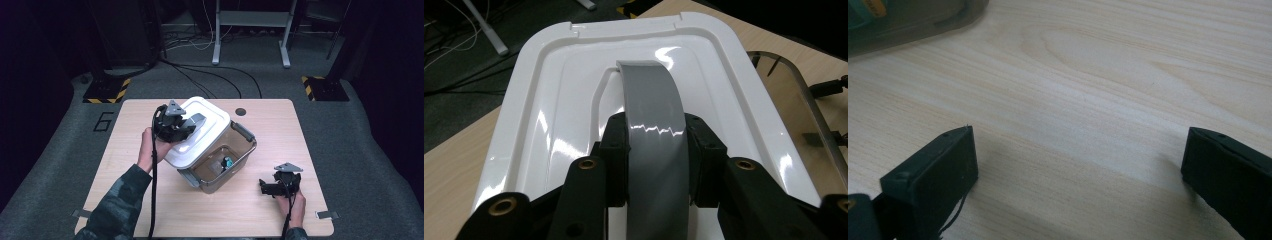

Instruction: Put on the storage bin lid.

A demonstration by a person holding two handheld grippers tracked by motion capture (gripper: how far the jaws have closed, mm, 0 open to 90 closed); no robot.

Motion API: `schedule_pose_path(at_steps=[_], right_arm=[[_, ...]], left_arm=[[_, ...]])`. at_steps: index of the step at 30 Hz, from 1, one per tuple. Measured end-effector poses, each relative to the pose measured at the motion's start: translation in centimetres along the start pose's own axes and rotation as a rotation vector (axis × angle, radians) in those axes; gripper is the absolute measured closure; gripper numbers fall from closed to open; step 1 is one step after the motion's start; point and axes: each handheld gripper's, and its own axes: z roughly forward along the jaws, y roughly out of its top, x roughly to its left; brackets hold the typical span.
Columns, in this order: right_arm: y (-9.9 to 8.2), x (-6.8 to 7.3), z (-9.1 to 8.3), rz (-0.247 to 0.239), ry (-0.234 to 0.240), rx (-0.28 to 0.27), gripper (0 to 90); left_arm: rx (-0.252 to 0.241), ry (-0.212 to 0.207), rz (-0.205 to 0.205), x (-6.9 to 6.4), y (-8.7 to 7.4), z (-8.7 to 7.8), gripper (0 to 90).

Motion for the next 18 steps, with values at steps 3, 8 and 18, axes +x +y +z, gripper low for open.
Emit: schedule_pose_path(at_steps=[3, 8, 18], right_arm=[[0.0, 0.0, 0.0, 0.003, -0.001, -0.001, 1.0], [0.0, 0.0, 0.0, 0.002, -0.001, -0.003, 1.0], [0.0, 0.0, 0.0, -0.001, -0.001, -0.003, 1.1]], left_arm=[[0.003, -0.006, 0.008, -0.3, 0.3, 0.3, 66.8], [0.02, -0.028, 0.028, -1.4, 1.3, 1.6, 66.8], [0.048, -0.07, 0.067, -3.3, 1.4, 3.6, 66.7]])
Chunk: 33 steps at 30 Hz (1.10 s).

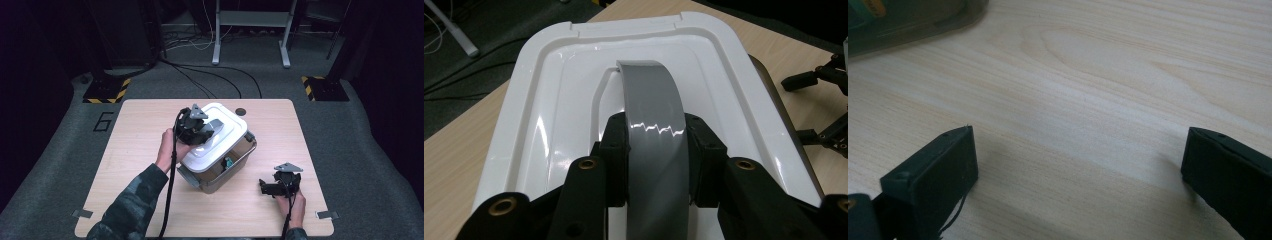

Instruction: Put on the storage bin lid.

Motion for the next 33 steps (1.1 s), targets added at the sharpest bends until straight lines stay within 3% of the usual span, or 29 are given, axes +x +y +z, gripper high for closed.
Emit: schedule_pose_path(at_steps=[22, 33], right_arm=[[0.0, 0.0, 0.0, 0.0, 0.0, 0.002, 1.1], [0.0, 0.0, 0.0, 0.003, 0.001, 0.002, 1.1]], left_arm=[[0.03, -0.06, 0.01, -2.3, -0.8, 2.3, 66.7], [0.041, -0.073, 0.01, -2.9, -1.4, 3.0, 66.6]])
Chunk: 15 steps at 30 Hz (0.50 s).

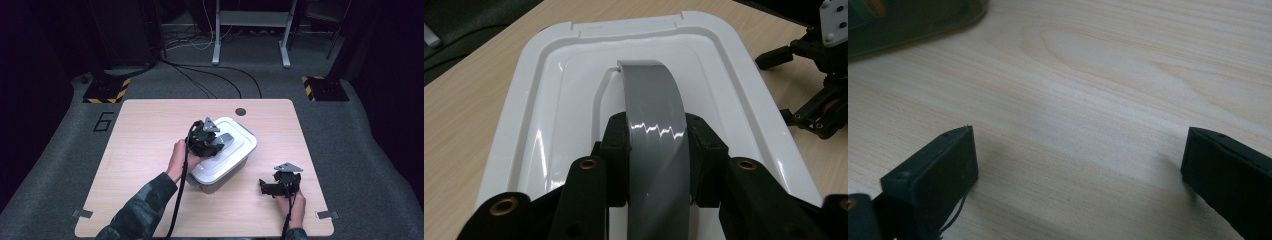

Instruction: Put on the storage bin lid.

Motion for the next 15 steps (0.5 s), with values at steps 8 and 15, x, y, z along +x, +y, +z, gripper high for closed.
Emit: schedule_pose_path(at_steps=[8, 15], right_arm=[[0.0, -0.01, -0.01, -0.002, 0.001, 0.001, 1.1], [0.0, -0.01, 0.0, -0.002, 0.001, 0.0, 1.1]], left_arm=[[0.017, 0.006, 0.004, -0.26, -0.47, 0.45, 66.1], [0.01, 0.012, 0.009, -0.3, -0.1, -0.02, 51.7]])
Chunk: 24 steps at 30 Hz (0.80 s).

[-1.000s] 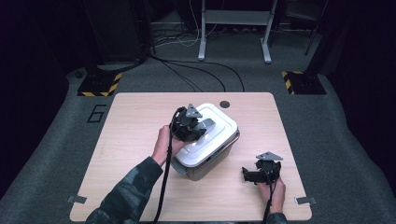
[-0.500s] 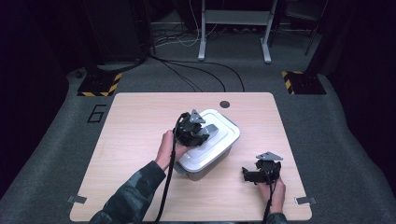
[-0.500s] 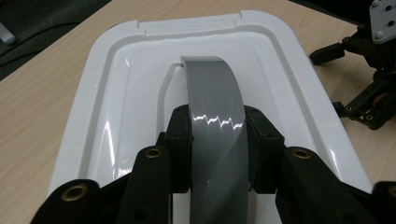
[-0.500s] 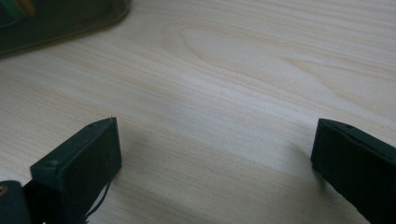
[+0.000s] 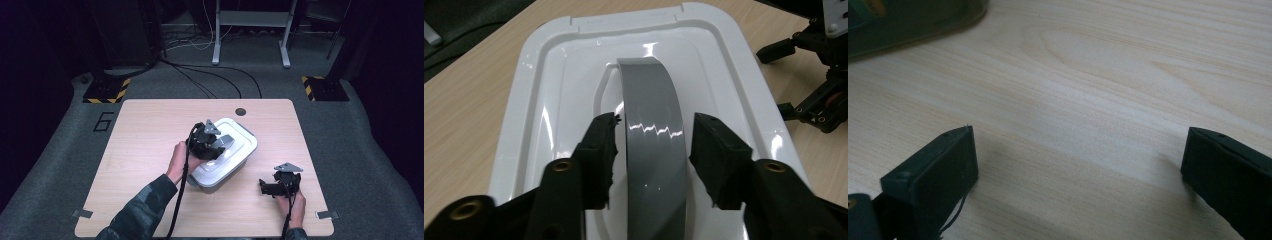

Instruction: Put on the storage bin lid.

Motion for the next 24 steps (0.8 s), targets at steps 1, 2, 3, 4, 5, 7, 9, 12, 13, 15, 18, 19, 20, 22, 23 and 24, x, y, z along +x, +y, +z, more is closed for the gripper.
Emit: schedule_pose_path(at_steps=[1, 2, 3, 4, 5, 7, 9, 12, 13, 15, 18, 19, 20, 22, 23, 24], right_arm=[[0.0, 0.0, 0.0, -0.005, 0.0, 0.001, 1.1], [0.0, 0.0, 0.0, -0.002, -0.001, 0.0, 1.1], [0.0, 0.0, 0.0, 0.001, 0.0, 0.0, 1.1], [0.0, 0.0, 0.0, 0.001, 0.0, 0.0, 1.1], [0.0, 0.0, 0.0, 0.001, 0.0, 0.0, 1.1], [0.0, 0.0, 0.0, 0.002, 0.0, 0.0, 1.1], [0.0, 0.0, 0.0, 0.002, 0.0, -0.001, 1.1], [0.0, 0.0, 0.0, -0.002, -0.001, 0.0, 1.1], [0.0, 0.0, 0.0, -0.005, -0.001, 0.001, 1.1], [0.0, 0.0, 0.0, 0.002, 0.0, 0.0, 1.1], [0.0, 0.0, 0.0, 0.002, 0.0, 0.0, 1.1], [0.0, 0.0, 0.0, 0.0, 0.0, 0.0, 1.1], [0.0, 0.0, 0.0, 0.0, 0.0, 0.0, 1.1], [0.0, 0.0, 0.0, 0.002, 0.0, 0.0, 1.1], [0.0, 0.0, 0.0, 0.001, 0.0, 0.0, 1.1], [0.0, 0.0, 0.0, 0.001, 0.0, 0.0, 1.1]], left_arm=[[-0.007, -0.001, -0.009, 0.0, 0.1, -0.2, 48.1], [-0.013, 0.005, -0.005, 0.0, 0.2, -0.4, 43.8], [-0.014, 0.007, -0.006, 0.1, 0.2, -0.6, 39.5], [-0.022, 0.02, -0.016, 0.2, 0.2, -0.9, 33.8], [-0.022, 0.02, -0.016, 0.2, 0.2, -0.9, 30.4], [-0.022, 0.04, -0.021, 0.2, 0.1, -1.3, 24.4], [-0.023, 0.05, -0.018, 0.4, 0.1, -1.7, 19.6], [-0.026, 0.064, -0.029, 0.9, -0.4, -2.7, 14.3], [-0.026, 0.064, -0.029, 0.9, -0.4, -2.7, 12.9], [-0.022, 0.069, -0.038, 1.2, -0.6, -3.1, 10.7], [-0.026, 0.077, -0.053, 1.8, -1.3, -4.0, 8.5], [-0.026, 0.077, -0.053, 1.8, -1.3, -4.0, 7.9], [-0.029, 0.081, -0.06, 1.9, -1.6, -4.2, 7.9], [-0.031, 0.089, -0.072, 2.3, -2.1, -4.7, 6.6], [-0.028, 0.093, -0.08, 2.5, -2.5, -5.0, 5.2], [-0.028, 0.093, -0.08, 2.5, -2.5, -5.0, 4.8]])
